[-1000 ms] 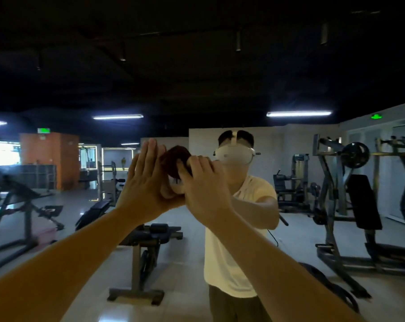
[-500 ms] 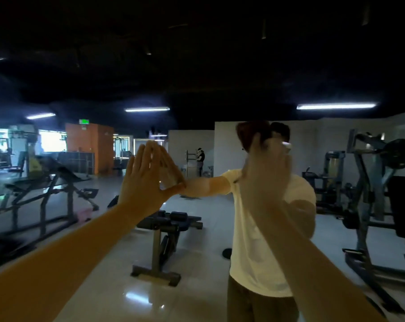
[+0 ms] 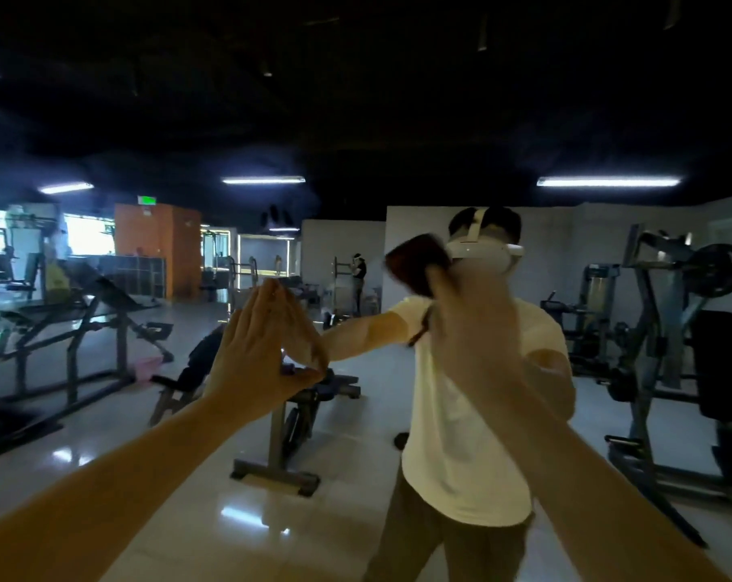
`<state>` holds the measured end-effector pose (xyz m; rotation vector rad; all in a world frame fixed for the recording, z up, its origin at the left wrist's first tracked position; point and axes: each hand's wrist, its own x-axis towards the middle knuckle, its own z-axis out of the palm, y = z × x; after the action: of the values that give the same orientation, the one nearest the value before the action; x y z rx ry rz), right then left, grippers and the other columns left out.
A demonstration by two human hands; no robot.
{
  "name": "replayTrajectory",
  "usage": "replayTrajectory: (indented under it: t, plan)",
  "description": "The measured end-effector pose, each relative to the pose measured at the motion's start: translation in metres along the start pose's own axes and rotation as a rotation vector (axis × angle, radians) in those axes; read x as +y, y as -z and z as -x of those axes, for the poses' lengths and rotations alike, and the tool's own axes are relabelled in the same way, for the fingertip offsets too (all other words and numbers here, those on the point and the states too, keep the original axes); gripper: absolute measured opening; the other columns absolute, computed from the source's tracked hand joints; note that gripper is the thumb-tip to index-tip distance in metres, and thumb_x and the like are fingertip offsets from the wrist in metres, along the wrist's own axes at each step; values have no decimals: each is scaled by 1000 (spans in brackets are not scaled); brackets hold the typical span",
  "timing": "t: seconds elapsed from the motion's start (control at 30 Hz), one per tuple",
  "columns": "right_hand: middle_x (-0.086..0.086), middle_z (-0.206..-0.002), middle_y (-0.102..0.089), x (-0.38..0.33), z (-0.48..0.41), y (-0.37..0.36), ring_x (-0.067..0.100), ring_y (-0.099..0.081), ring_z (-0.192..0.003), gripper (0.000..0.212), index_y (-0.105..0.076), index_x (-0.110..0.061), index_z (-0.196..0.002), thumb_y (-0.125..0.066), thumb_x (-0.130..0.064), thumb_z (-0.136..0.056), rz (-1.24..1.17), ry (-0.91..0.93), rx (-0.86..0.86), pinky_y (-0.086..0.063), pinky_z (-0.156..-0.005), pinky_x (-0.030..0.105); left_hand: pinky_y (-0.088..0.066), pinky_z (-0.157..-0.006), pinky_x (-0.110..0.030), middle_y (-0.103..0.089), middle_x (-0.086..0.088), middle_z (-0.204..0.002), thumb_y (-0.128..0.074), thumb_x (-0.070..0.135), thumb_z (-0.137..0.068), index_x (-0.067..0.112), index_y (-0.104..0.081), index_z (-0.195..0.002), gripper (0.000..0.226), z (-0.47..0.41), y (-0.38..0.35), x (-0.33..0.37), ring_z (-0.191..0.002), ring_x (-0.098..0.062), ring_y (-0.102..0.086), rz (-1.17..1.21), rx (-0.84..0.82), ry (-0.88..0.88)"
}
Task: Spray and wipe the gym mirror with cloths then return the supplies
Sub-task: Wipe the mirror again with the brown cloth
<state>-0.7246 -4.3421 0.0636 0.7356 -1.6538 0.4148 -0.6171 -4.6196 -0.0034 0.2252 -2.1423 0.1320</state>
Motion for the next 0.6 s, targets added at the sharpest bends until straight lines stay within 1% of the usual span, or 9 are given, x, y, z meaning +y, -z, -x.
replayTrajectory:
  t: [0.07,0.1,0.17,0.23,0.33,0.4,0.47,0.53,0.6]
  plan:
    - [23,-112,-55,21,3,13,37,-58,-90,46,-59,-6,-133,-69,-9,-88,6,-200,43,-52,-73,44,-14,-127,-59,7,-10,-175,-47,96,-72,13,9,-166,137,2,-5,-3,-161,-33,-1,25,17,-12]
    - [24,-114,-53,21,3,15,38,-57,-91,48,-55,-5,-137,-65,-10,-90,8,-283,75,-52,-73,45,-14,-127,-60,7,-11,-174,-45,96,-73,13,10,-166,135,2,-7,-3,-161,-34,-1,28,21,-17]
    - [25,-117,-52,3,-1,9,39,-55,-96,53,-50,-3,-143,-57,-13,-92,22,-398,120,-53,-75,47,-19,-125,-64,2,-17,-174,-45,93,-75,10,4,-166,132,1,-7,-6,-160,-38,-5,13,22,-40]
    - [28,-121,-52,-32,-6,-8,41,-56,-99,57,-47,-2,-148,-53,-15,-93,30,-422,111,-54,-77,49,-23,-123,-67,-1,-21,-173,-44,91,-76,5,-2,-165,130,0,-8,-10,-159,-41,-8,-21,12,-76]
    - [29,-127,-51,-93,-9,-41,40,-58,-105,64,-41,-3,-152,-62,-13,-92,39,-349,35,-56,-85,49,-21,-124,-64,2,-20,-173,-42,93,-77,3,-5,-165,131,0,-13,-25,-160,-39,-4,-71,-17,-142]
    - [29,-130,-50,-135,-8,-63,42,-55,-114,62,-38,-5,-153,-51,-12,-93,11,-287,-29,-54,-91,51,-22,-125,-62,0,-19,-173,-45,93,-77,3,-8,-165,131,0,-14,-36,-160,-35,-4,-88,7,-193]
    - [25,-129,-49,-170,2,-76,42,-52,-117,60,-38,-7,-154,-37,-16,-94,-6,-182,-143,-51,-93,51,-21,-126,-60,-3,-18,-173,-41,93,-81,5,-11,-166,126,2,-15,-42,-161,-33,-4,-80,35,-246]
    - [21,-125,-50,-178,16,-78,40,-53,-114,58,-42,-9,-151,-35,-19,-95,2,-50,-211,-51,-92,50,-18,-127,-59,-5,-17,-173,-36,93,-84,8,-12,-166,121,3,-17,-44,-161,-32,-4,-57,47,-264]
    - [18,-120,-51,-154,29,-67,38,-56,-105,55,-49,-14,-147,-44,-18,-92,62,44,-212,-53,-87,50,-12,-128,-60,-3,-18,-173,-32,97,-79,6,-12,-166,127,4,-21,-42,-161,-33,-1,-63,28,-256]
